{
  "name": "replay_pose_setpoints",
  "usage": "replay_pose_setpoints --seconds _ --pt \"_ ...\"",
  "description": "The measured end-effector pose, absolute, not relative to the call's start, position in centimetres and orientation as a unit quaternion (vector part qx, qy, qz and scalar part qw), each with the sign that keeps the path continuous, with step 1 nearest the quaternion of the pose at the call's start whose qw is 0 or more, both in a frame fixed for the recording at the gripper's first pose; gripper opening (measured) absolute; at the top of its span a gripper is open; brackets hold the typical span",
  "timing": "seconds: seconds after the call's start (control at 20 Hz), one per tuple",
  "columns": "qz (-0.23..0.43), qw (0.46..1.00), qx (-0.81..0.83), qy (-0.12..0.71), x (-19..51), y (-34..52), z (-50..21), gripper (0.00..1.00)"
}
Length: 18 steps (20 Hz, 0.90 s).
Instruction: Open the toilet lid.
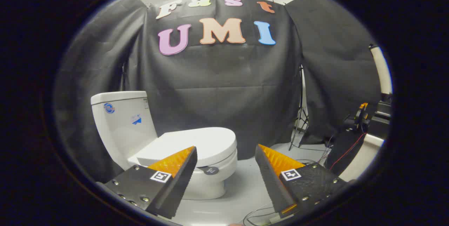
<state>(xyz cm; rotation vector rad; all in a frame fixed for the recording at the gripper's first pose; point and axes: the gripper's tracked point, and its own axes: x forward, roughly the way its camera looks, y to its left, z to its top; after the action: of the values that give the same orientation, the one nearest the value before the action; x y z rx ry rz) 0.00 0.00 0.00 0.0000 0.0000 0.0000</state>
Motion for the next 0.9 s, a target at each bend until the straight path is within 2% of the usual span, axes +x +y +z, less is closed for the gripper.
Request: replay_pose_setpoints --seconds 0.9 --pt "0.006 0.999 0.025 0.033 4.3 1.5 -3.2 0.98"
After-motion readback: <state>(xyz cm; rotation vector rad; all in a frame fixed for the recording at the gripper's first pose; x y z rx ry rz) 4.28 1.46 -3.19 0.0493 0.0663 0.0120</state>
